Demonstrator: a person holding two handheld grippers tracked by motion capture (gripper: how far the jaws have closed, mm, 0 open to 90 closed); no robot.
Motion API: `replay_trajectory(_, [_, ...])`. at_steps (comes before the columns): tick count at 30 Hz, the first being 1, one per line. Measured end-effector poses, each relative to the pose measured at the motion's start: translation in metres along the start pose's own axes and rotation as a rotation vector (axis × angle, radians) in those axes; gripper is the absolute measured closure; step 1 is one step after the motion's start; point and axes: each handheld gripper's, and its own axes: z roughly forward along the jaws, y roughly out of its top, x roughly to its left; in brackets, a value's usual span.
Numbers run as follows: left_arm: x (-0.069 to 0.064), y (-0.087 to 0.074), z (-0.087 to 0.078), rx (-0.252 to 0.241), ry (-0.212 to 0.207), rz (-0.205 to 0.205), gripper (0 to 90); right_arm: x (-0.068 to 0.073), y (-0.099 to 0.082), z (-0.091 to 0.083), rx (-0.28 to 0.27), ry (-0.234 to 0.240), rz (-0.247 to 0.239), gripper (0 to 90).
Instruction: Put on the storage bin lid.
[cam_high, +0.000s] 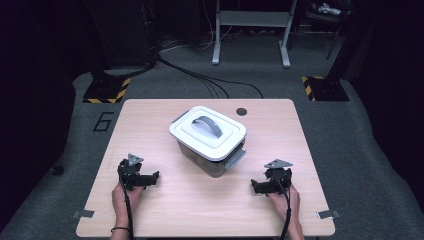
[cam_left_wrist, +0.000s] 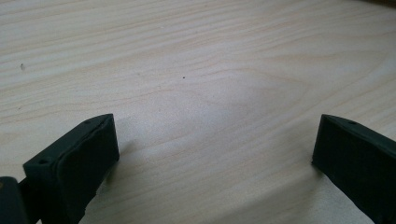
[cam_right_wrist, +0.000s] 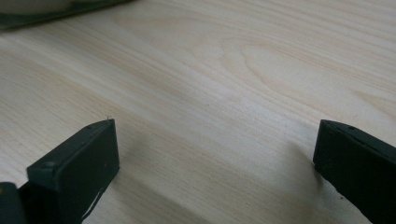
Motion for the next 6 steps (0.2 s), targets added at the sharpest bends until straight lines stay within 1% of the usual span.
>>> replay_trajectory(2, [0.0, 0.0, 0.0, 0.0, 0.0, 0.0, 0.2, -0.0026, -0.0018, 0.0012, -0.011, 0.007, -0.006, 0.0])
replay_trajectory(3, [0.0, 0.0, 0.0, 0.0, 0.0, 0.0, 0.2, -0.002, -0.0021, 0.0009, -0.014, 0.009, 0.01, 0.0])
replay_trajectory(4, [0.0, 0.0, 0.0, 0.0, 0.0, 0.0, 0.2, -0.0021, -0.0025, 0.0011, -0.018, 0.007, 0.011, 0.0])
replay_trajectory(6, [0.0, 0.0, 0.0, 0.0, 0.0, 0.0, 0.2, -0.0026, -0.0037, 0.0018, -0.034, 0.003, 0.002, 0.0])
